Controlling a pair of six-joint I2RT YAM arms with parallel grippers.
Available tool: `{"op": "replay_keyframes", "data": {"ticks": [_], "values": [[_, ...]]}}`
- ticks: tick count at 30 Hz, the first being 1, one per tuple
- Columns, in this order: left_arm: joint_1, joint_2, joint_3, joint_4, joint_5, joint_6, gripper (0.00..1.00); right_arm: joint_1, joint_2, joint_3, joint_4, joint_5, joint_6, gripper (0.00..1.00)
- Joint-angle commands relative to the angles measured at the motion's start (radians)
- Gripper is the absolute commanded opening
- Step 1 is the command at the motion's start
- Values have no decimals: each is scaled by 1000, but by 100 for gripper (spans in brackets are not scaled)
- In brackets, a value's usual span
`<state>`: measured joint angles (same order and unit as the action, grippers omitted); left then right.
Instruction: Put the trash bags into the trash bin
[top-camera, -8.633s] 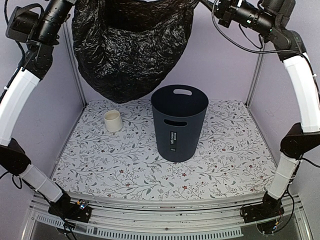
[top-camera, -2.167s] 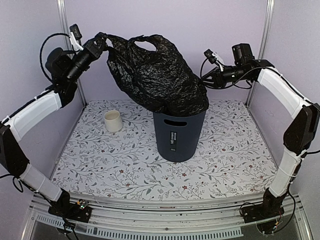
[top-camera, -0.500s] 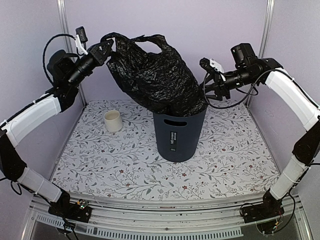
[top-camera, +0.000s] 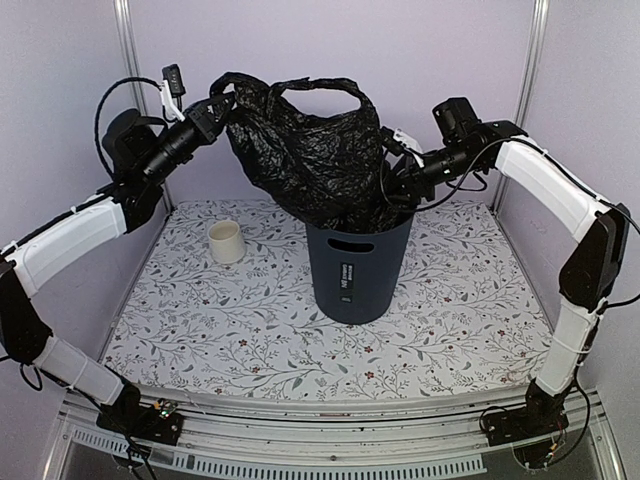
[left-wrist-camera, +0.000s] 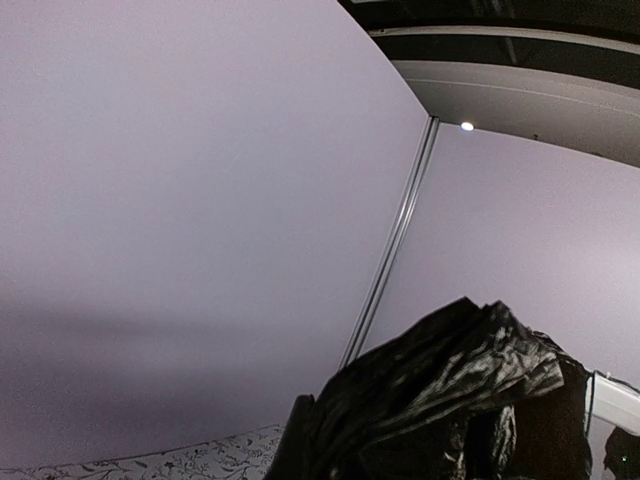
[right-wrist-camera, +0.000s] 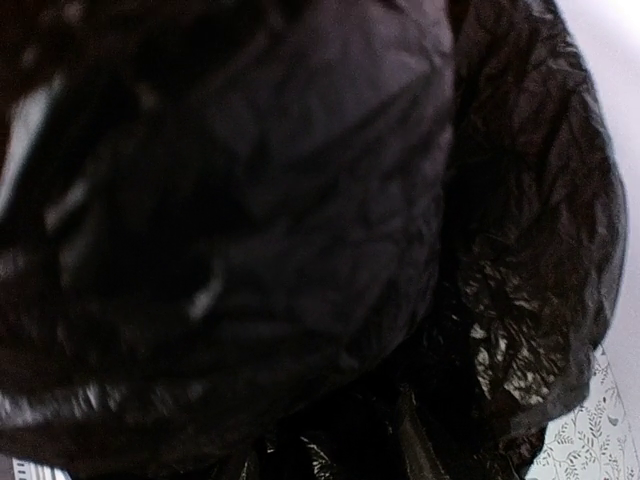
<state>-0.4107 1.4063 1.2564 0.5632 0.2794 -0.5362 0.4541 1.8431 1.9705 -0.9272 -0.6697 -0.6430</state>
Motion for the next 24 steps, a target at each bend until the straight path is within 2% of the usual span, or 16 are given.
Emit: {"op": "replay_keyframes", "data": {"ticks": [1, 5, 9, 18, 24], "values": [[-17, 0, -16, 34, 2, -7, 0, 74, 36, 26, -30, -9, 28, 46], [-21, 23, -36, 41, 0, -7, 0, 84, 104, 84, -66, -194, 162, 44], [-33, 41, -48, 64, 10, -23, 0, 89, 117, 83, -122, -135, 148, 44], [-51, 70, -32, 90, 43, -22, 0, 59, -92, -54, -90, -59, 58, 50], [-58, 90, -28, 128, 67, -39, 0, -36, -95, 7, -100, -148, 49, 53]]}}
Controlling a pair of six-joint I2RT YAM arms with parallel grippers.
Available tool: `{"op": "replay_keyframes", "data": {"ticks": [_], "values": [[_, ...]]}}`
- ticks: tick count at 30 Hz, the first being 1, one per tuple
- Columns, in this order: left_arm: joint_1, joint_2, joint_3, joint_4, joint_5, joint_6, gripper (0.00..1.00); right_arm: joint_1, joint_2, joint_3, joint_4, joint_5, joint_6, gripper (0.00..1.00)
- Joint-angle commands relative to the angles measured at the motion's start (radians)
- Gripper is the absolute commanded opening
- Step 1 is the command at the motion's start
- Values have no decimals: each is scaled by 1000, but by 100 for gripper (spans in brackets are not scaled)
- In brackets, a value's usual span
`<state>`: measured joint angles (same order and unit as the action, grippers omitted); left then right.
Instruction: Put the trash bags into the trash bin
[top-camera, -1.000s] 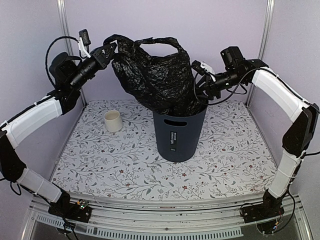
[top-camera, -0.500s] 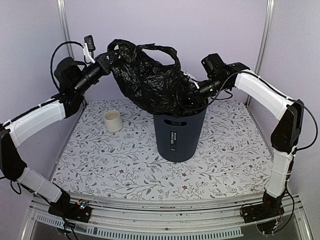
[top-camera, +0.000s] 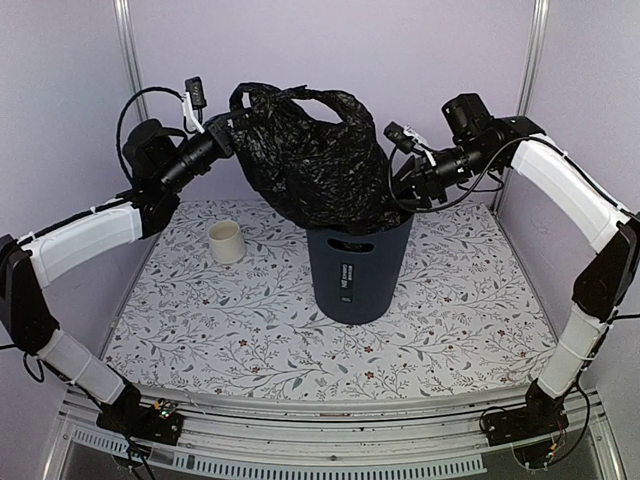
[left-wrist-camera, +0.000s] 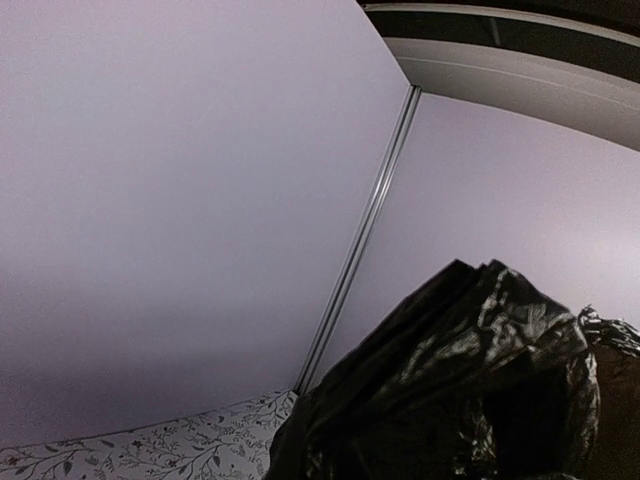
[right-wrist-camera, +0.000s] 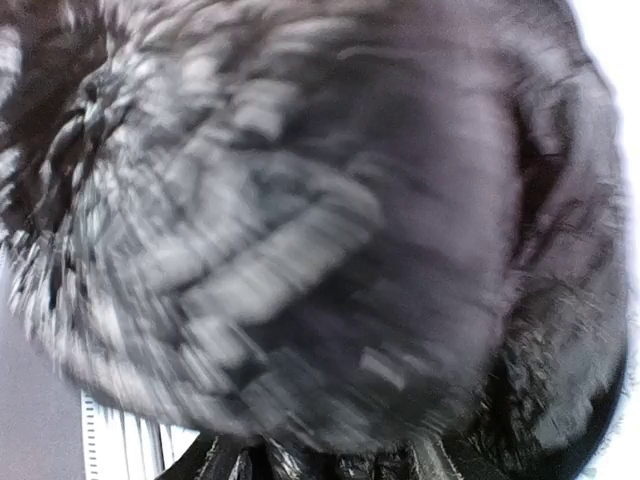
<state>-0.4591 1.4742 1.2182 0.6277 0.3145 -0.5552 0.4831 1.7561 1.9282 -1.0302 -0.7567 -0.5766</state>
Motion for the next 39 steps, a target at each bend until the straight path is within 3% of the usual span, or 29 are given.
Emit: {"op": "replay_keyframes", "data": {"ticks": [1, 11, 15, 24, 30, 34, 39], "values": [[-10, 30, 13, 71, 39, -28, 0, -80, 0, 60, 13, -65, -9, 53], [-37, 77, 38, 100, 67, -61, 0, -93, 125, 173, 130, -16, 99, 48], [-41, 80, 46, 96, 64, -60, 0, -88, 156, 180, 149, -21, 98, 54], [-48, 106, 68, 95, 65, -63, 0, -28, 137, 80, 117, -47, 40, 35], [-83, 165, 90, 121, 75, -88, 0, -24, 145, 52, 60, -19, 101, 30], [-113, 206, 116, 127, 84, -93, 0, -33, 37, -42, 60, -9, 62, 37], [-136, 262, 169, 132, 91, -102, 0, -84, -106, -144, 52, -39, -5, 57]]}}
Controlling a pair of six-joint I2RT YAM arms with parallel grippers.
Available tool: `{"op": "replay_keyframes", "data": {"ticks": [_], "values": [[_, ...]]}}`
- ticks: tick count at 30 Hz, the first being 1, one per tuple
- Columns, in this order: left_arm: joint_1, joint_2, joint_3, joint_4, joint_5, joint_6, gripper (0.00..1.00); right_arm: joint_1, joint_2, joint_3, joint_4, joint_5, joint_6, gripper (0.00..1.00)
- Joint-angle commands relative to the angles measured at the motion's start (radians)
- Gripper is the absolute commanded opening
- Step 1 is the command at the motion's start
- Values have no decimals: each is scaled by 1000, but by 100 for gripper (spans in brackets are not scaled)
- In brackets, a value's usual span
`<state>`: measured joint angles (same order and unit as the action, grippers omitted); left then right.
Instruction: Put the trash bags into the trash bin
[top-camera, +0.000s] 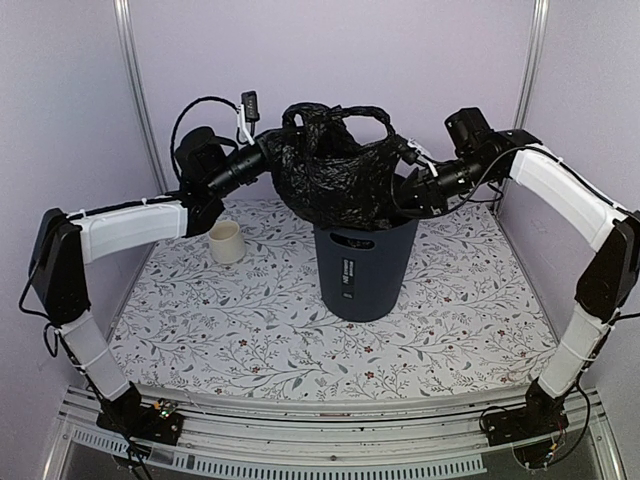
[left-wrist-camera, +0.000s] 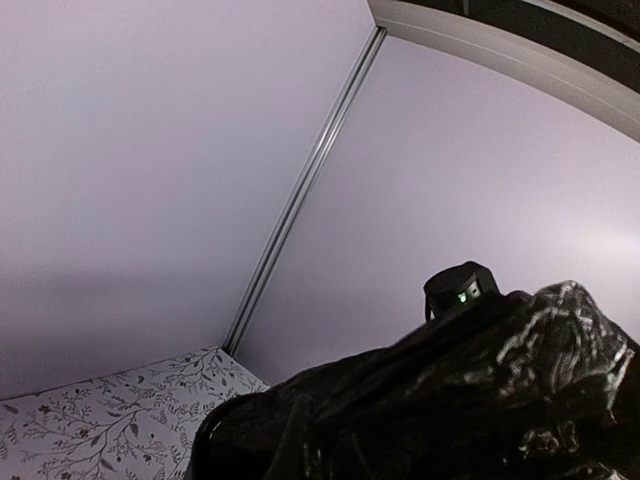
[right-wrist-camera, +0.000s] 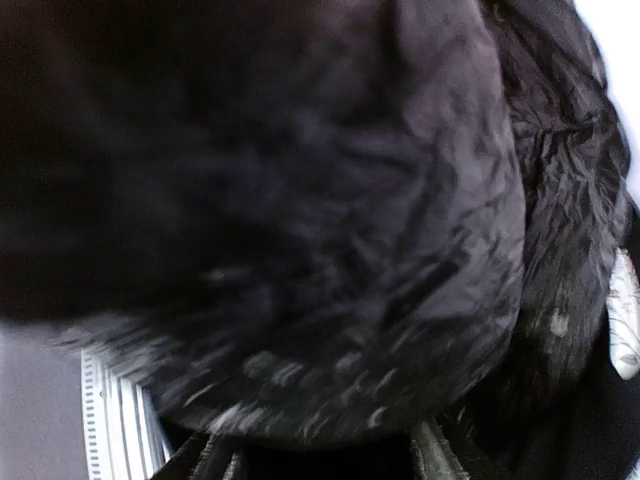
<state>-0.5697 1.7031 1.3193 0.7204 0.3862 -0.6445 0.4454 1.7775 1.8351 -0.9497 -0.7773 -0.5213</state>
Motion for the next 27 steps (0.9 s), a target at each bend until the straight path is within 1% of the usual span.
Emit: {"op": "replay_keyframes", "data": {"ticks": [1, 4, 9, 11, 14, 18, 20, 23, 27], "values": [[-28, 53, 81, 39, 25, -14, 0, -55, -154, -62, -40, -18, -75, 59], [-33, 97, 127, 39, 31, -20, 0, -70, -212, -93, -61, -28, -126, 64], [-33, 170, 198, 42, 18, -42, 0, -80, -279, -100, -75, -69, -154, 66], [-33, 218, 252, 34, 13, -42, 0, -99, -289, -66, -110, -123, -171, 66], [-34, 334, 393, -15, 31, -41, 0, -131, -276, 48, -159, -170, -178, 66], [-46, 477, 575, -65, 95, -83, 0, -159, -260, 142, -105, -163, -107, 67], [-60, 513, 630, -101, 110, -83, 0, -168, -264, 159, -63, -179, -66, 67], [-80, 513, 626, -125, 131, -68, 0, -172, -260, 177, 5, -177, -24, 68], [-89, 446, 521, -127, 131, -33, 0, -172, -203, 210, 54, -44, 67, 71]]}}
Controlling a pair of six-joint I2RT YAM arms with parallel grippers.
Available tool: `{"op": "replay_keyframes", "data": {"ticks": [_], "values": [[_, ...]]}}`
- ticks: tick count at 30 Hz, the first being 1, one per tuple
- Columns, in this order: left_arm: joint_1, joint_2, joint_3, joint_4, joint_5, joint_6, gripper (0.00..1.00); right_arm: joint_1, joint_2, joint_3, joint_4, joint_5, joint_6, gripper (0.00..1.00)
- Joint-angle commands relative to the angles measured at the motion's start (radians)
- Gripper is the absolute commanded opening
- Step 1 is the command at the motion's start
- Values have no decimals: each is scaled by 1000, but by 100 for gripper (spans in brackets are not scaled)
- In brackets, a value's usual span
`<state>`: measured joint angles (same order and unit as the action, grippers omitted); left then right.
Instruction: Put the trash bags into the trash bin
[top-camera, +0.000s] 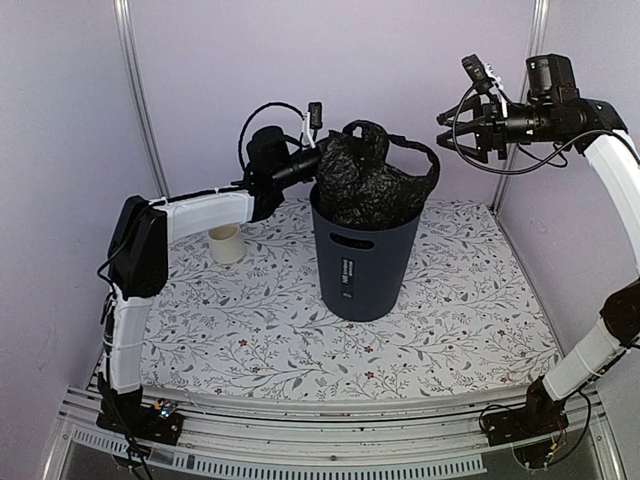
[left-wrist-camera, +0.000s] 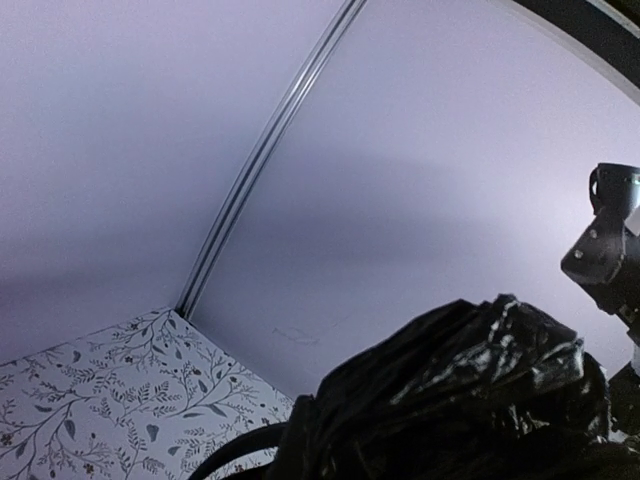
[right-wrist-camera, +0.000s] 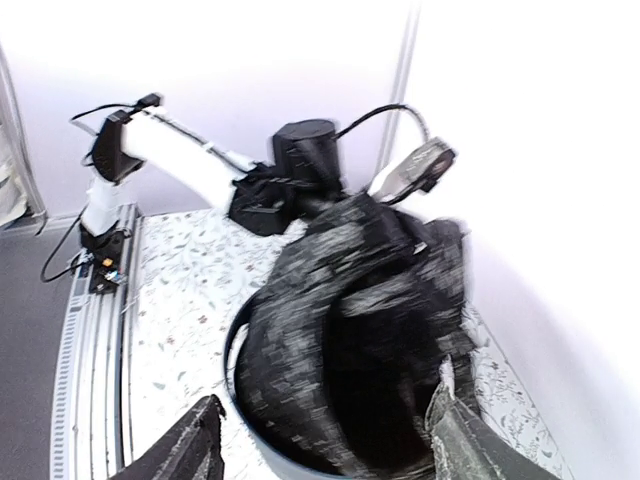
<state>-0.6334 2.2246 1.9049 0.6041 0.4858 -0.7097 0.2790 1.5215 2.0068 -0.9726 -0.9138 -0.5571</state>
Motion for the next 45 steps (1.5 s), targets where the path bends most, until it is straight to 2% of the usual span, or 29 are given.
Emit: {"op": "replay_keyframes", "data": {"ticks": [1, 3, 6, 12, 15, 25, 30, 37, 42, 45], "values": [[-25, -97, -89, -17, 26, 51, 0, -6, 70, 39, 79, 116, 104, 72], [-22, -137, -106, -73, -1, 128, 0, -6, 104, 50, 75, 136, 101, 73], [-16, -185, -104, -183, -15, 219, 0, -5, 152, 74, 48, 87, 86, 73], [-10, -226, -104, -301, 12, 263, 0, 11, 200, 111, -28, -1, -26, 71], [-11, -235, -108, -317, 35, 256, 0, 41, 218, 105, -48, 25, -80, 70], [-12, -267, -144, -310, 53, 230, 0, 156, 312, 146, 10, 284, -135, 67], [-12, -315, -182, -296, 50, 227, 0, 160, 355, 208, -43, 275, -175, 67], [-12, -326, -192, -303, 47, 237, 0, 161, 353, 194, -84, 285, -256, 66], [-12, -318, -180, -300, 53, 227, 0, 164, 366, 195, -77, 320, -279, 58], [-12, -316, -179, -300, 57, 222, 0, 168, 380, 204, -60, 330, -274, 48]]}}
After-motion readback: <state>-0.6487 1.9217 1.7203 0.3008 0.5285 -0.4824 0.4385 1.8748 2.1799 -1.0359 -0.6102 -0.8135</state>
